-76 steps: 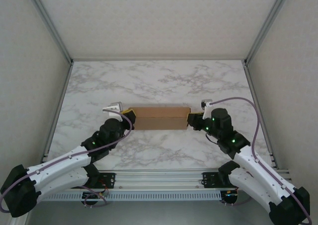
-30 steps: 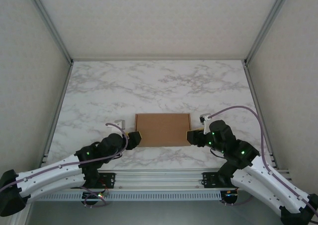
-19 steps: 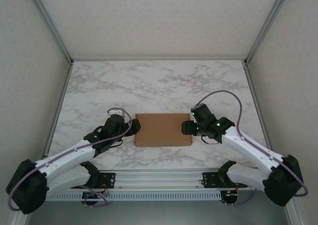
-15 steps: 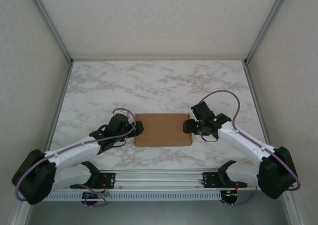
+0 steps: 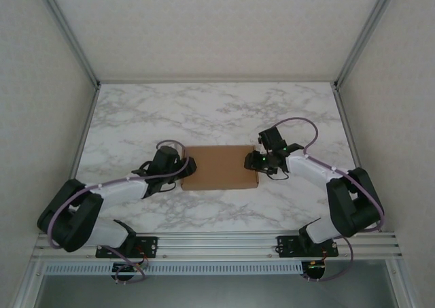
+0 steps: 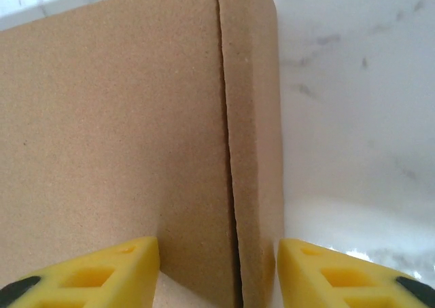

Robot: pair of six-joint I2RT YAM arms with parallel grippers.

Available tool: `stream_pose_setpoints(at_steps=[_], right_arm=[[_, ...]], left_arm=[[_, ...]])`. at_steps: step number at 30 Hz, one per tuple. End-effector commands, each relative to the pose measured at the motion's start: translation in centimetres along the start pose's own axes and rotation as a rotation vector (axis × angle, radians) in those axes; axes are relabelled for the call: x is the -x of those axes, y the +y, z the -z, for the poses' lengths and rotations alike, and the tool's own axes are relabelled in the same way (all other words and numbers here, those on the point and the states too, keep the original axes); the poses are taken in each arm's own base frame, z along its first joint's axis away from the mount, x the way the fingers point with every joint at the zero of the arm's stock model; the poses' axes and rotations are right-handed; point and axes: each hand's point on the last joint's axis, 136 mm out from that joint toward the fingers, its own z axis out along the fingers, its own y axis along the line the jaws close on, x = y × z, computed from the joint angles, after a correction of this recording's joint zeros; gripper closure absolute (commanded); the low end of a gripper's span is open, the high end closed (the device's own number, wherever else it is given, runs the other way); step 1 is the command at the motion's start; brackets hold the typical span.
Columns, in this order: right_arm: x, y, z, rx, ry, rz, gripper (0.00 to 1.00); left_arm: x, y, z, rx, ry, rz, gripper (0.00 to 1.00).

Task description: Fold the paper box

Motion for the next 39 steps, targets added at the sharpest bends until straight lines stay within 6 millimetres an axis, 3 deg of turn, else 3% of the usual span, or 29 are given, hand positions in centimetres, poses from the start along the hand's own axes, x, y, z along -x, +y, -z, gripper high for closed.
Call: stream_pose_setpoints(at_steps=[1,7,9,12,14,17,20,22,24,26,29,31,32,36,37,38,39], right_arm=[[0.7,-1.3,-1.4,-0.032,0.001,-0.034,0.52],[1.7,-1.2,-2.3,-0.021,0.003,-0.029,0.52],[2.2,-1.2,-1.7,-0.03,-0.021,-0.023,0.45],[3.9,-1.0,1.4,-0.061,-0.124,0.012,0.23],[5.5,-0.9,4.4,-0.094,-0.224,0.041,0.01],[8.0,-0.2,9.3,-0.117,-0.399,0.09,0.01],[10.4,0.8,15.5,-0.102,-0.653,0.141,0.01],[11.6,1.4,18.9,-0.078,-0.826,0.163,0.01],[12.3,0.7,20.7,-0.108,-0.962,0.163,0.01],[12.4,-0.2,20.6,-0.192,-0.994,0.245,0.01],[12.3,-0.6,18.9,-0.299,-0.927,0.421,0.01],[12.5,-2.7,17.9,-0.406,-0.961,0.405,0.01],[12.5,-3.6,17.0,-0.439,-0.979,0.411,0.01],[11.9,-10.6,12.8,-0.639,-0.894,0.306,0.01],[11.6,-12.4,11.7,-0.679,-0.877,0.265,0.01],[11.9,-13.1,11.4,-0.671,-0.907,0.236,0.01],[10.9,-14.3,10.2,-0.64,-0.908,0.22,0.01]], left_arm=[[2.2,0.6,-0.8,0.07,-0.06,-0.024,0.36],[3.3,-0.4,-2.6,0.092,-0.047,-0.025,0.35],[4.1,-0.4,-2.2,0.112,-0.072,-0.03,0.26],[6.4,-0.7,0.1,0.15,-0.161,-0.062,0.05],[8.7,-1.3,2.3,0.185,-0.243,-0.104,0.0],[13.2,-2.7,6.8,0.223,-0.424,-0.154,0.0],[17.7,-2.6,13.5,0.282,-0.72,-0.107,0.0],[19.1,-2.8,16.6,0.279,-0.845,-0.13,0.0],[19.9,-1.4,18.7,0.369,-0.972,-0.149,0.0],[19.4,0.1,17.9,0.452,-0.99,-0.307,0.0],[18.5,5.2,15.2,0.578,-0.945,-0.341,0.01],[17.8,9.4,13.8,0.593,-0.895,-0.264,0.01],[17.5,10.8,13.2,0.586,-0.877,-0.229,0.02],[17.0,15.3,11.7,0.657,-0.848,-0.157,0.04],[17.2,16.2,11.3,0.673,-0.827,-0.135,0.04],[17.8,15.8,11.3,0.647,-0.849,-0.155,0.05],[18.1,15.0,11.4,0.598,-0.885,-0.172,0.05]])
